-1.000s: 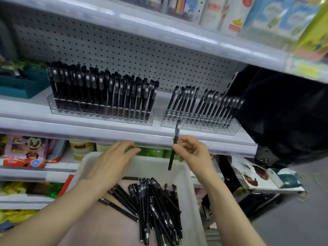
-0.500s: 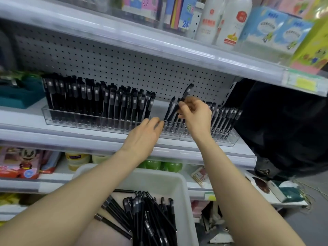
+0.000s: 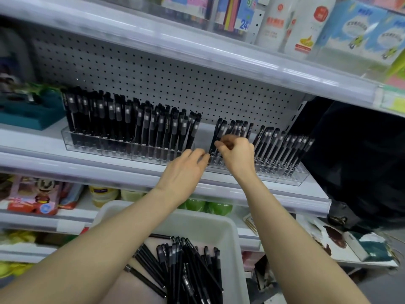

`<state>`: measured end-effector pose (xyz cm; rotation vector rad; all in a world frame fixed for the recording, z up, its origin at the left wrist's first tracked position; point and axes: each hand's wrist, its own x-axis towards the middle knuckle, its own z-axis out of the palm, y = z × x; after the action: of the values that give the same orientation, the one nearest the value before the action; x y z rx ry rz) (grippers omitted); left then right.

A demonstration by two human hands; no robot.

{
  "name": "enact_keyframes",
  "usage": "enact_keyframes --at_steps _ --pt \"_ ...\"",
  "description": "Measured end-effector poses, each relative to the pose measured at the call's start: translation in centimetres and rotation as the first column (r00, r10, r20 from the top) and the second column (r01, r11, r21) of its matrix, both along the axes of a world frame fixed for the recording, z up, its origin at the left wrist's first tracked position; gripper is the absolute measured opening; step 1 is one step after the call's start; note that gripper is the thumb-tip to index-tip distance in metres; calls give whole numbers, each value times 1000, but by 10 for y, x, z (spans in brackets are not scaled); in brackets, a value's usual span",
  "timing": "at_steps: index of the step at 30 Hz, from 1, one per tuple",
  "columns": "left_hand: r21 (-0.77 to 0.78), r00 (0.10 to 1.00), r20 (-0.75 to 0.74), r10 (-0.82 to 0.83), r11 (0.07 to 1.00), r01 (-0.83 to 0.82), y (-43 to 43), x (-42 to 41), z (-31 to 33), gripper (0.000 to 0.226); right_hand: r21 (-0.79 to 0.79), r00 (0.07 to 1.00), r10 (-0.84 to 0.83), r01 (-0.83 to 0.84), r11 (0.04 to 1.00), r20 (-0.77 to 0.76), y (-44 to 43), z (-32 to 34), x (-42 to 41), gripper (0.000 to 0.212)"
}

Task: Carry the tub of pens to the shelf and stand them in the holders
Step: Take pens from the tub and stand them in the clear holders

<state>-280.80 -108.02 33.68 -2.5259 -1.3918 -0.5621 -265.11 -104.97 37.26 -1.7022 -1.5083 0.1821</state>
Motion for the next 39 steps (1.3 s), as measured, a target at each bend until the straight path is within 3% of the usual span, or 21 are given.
enact_keyframes --at_steps 5,11,17,25,34,39 --pt "43 996 83 -32 999 28 -1 -7 -10 77 5 999 7 -6 1000 -33 -11 1 -2 23" --pt "68 973 213 -88 995 75 -27 -46 -43 53 60 991 11 -3 998 -131 -56 -24 -10 5" --pt "0 973 219 -73 997 74 -49 -85 -110 49 -130 988 67 -85 988 -137 -110 -96 -33 7" --pt "-48 974 222 -53 997 65 -54 -93 -131 48 -546 992 85 -17 838 98 -139 -160 -36 11" --pt "-60 971 237 -37 997 52 -59 -90 -129 49 -577 983 117 -17 816 138 -139 -171 -36 18" --pt "-72 985 166 -48 996 61 -56 -93 -127 54 -544 995 79 -100 833 -63 -136 -146 -31 20"
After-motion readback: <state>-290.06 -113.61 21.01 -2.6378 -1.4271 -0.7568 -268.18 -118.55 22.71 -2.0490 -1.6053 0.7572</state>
